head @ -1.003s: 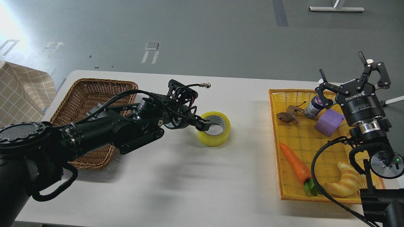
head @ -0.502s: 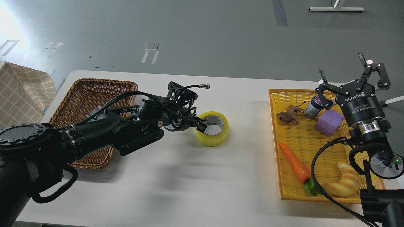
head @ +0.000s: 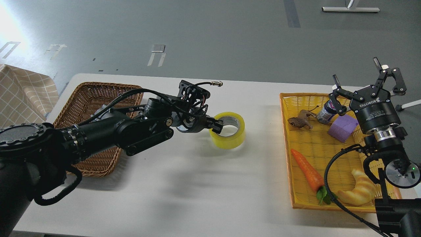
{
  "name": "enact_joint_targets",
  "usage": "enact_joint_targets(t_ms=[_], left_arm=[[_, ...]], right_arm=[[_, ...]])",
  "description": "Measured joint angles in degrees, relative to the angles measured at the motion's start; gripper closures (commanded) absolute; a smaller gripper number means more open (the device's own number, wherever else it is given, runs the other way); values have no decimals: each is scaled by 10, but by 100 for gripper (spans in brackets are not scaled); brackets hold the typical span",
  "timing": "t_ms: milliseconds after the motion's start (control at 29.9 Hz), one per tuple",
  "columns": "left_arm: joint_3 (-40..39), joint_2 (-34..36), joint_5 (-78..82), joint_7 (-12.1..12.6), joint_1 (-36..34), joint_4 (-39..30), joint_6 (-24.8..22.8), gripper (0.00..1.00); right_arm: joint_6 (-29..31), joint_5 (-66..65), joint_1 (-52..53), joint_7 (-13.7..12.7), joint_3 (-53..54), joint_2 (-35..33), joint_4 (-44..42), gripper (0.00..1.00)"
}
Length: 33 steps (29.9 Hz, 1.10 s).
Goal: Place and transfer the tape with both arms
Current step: 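Grasp the tape roll by its rim with the left gripper, then lift the tape roll and carry it over the wicker basket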
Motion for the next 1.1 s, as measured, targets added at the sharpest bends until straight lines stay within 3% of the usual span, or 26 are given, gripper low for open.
enact_joint_targets(t_ms=[468,602,1103], left_arm=[[-4,83,-30,-1,-62,0,11,100],[-2,123,-30,-15,-74,-4,11,100],[5,264,-22,-28,-59,-33,12,100]], right_arm=[[0,0,1,1,2,0,2,2],[0,1,1,1,3,0,2,2],[0,1,2,1,3,0,-1,2]])
